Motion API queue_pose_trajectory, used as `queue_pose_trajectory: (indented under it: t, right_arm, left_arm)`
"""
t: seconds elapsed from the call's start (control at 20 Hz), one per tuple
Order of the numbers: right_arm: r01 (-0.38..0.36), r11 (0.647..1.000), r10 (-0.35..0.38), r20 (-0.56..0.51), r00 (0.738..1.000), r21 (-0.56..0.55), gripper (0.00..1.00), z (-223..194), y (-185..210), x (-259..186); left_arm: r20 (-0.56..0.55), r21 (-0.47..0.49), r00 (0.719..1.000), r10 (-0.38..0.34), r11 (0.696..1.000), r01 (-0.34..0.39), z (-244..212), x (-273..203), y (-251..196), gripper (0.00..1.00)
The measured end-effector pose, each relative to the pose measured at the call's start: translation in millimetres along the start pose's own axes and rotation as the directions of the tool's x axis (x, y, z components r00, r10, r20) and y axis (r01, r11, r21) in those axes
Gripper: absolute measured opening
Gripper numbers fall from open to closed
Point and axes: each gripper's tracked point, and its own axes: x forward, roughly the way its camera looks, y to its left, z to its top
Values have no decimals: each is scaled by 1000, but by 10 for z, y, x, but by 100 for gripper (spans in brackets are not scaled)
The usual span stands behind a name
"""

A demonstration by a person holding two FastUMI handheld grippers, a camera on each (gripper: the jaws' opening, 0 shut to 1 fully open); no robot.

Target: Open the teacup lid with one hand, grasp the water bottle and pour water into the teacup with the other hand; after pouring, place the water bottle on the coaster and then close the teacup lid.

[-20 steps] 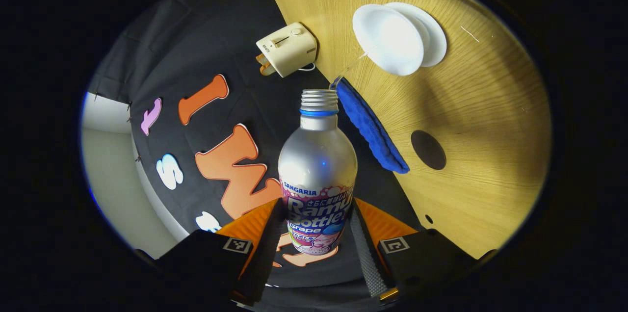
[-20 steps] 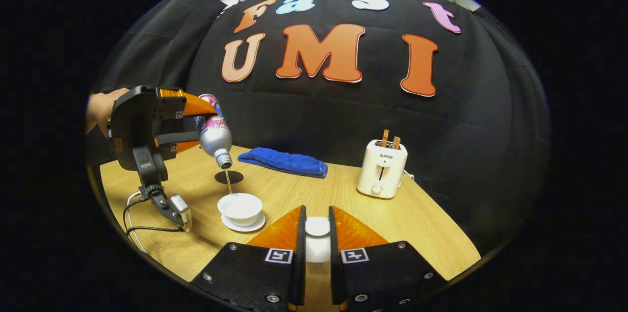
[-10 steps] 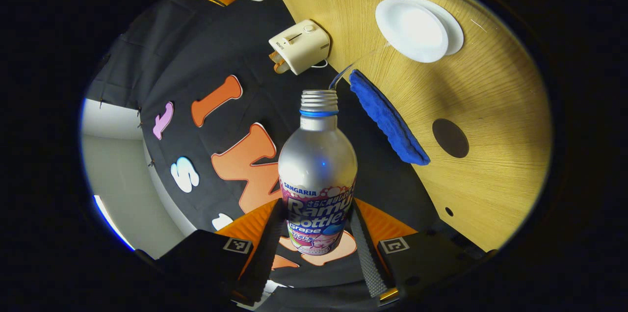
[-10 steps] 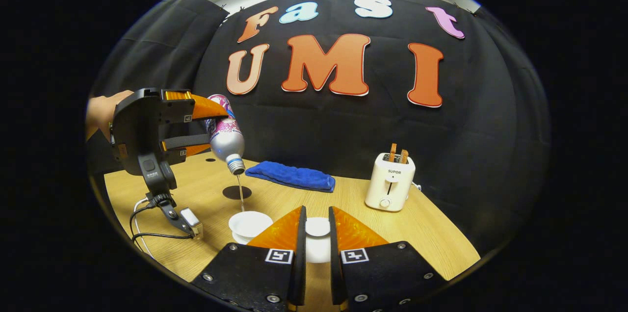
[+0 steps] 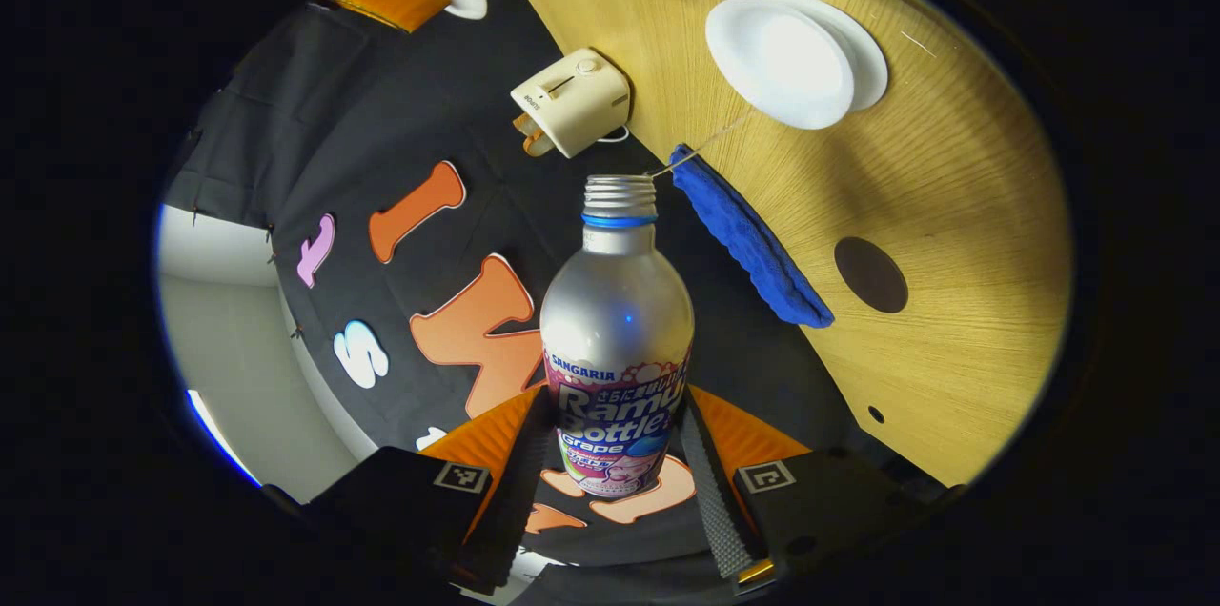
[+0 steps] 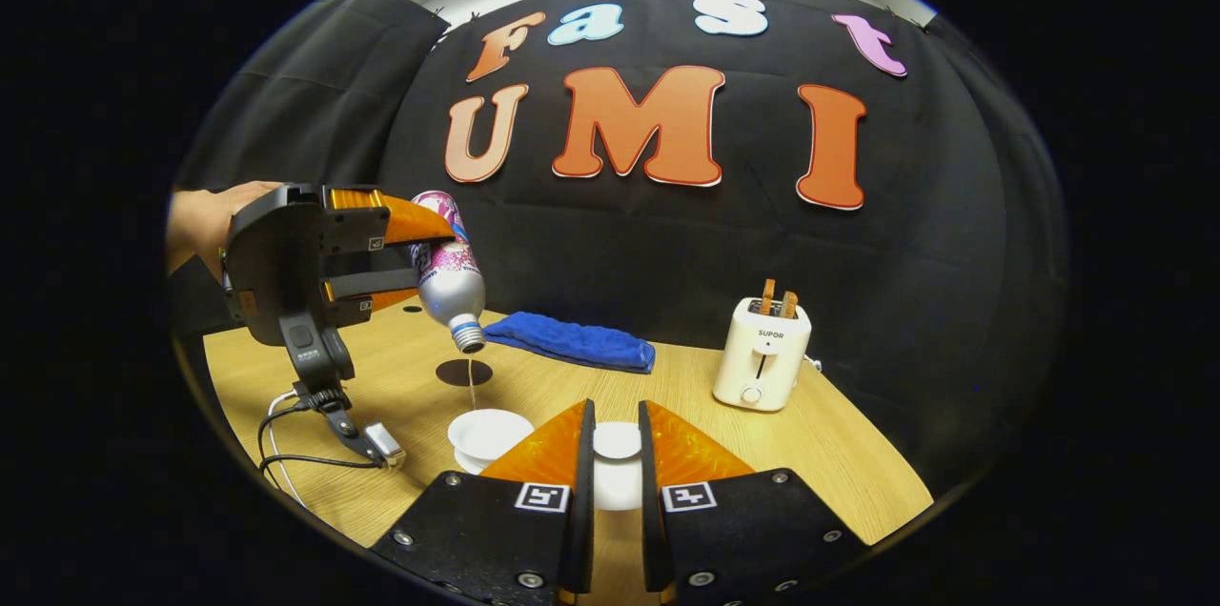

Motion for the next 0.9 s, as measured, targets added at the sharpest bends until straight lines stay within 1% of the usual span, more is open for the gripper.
queue_pose_trajectory:
  t: [0.1, 0.2, 0.25, 0.3, 0.35, 0.4, 0.45, 0.5, 0.55, 0.6, 0.7, 0.75, 0.8, 0.85, 0.9]
  right_arm:
    - [2, 1000, -2, -11, 1000, -1, 21, -33, -1, 0]
    - [0, 1000, 0, -12, 1000, 3, 21, -48, 10, -6]
    - [-1, 1000, 2, -12, 1000, 5, 21, -47, 13, -3]
    - [-3, 1000, 3, -13, 1000, 6, 21, -45, 14, -1]
    - [-1, 1000, 1, -15, 1000, 8, 21, -60, 9, 5]
    - [-2, 1000, 2, -19, 1000, 8, 21, -74, 9, 7]
    - [1, 1000, -1, -21, 1000, 7, 21, -73, 1, 4]
    - [2, 1000, -2, -17, 1000, 9, 21, -61, -5, -6]
    - [2, 1000, -2, -13, 1000, 13, 21, -29, -10, -11]
    - [-1, 1000, 1, -8, 1000, 18, 22, -2, -12, -13]
    - [-2, 1000, 2, 0, 1000, 26, 21, 41, -23, -11]
    - [-1, 1000, 1, 2, 1000, 26, 21, 54, -16, -6]
    - [3, 1000, -3, 0, 1000, 25, 21, 75, -27, -4]
    - [6, 1000, -6, 3, 1000, 23, 21, 88, -32, 0]
    - [9, 1000, -9, 5, 1000, 20, 22, 120, -37, 2]
  left_arm:
    - [12, 6, 1000, -5, 1000, 5, 51, 2, -48, 82]
    - [20, -5, 1000, -3, 1000, 3, 79, 11, -78, 77]
    - [24, -18, 1000, 0, 1000, 0, 101, -1, -82, 80]
    - [28, -31, 1000, 2, 1000, -1, 116, -6, -101, 77]
    - [31, -47, 999, 10, 999, -9, 121, -5, -95, 80]
    - [30, -71, 999, 15, 997, -13, 115, 14, -97, 77]
    - [27, -108, 999, 17, 994, -14, 81, 8, -89, 77]
    - [19, -151, 999, 28, 988, -25, 41, 16, -79, 79]
    - [6, -191, 999, 48, 980, -46, -22, 20, -17, 79]
    - [-5, -248, 998, 61, 967, -60, -78, 34, 23, 79]
    - [-49, -358, 994, 95, 928, -107, -227, 39, 124, 79]
    - [-69, -411, 990, 120, 901, -137, -305, 48, 196, 75]
    - [-83, -451, 987, 138, 878, -161, -365, 63, 246, 79]
    - [-107, -491, 982, 155, 851, -188, -444, 54, 284, 79]
    - [-132, -526, 977, 169, 824, -213, -503, 49, 322, 76]
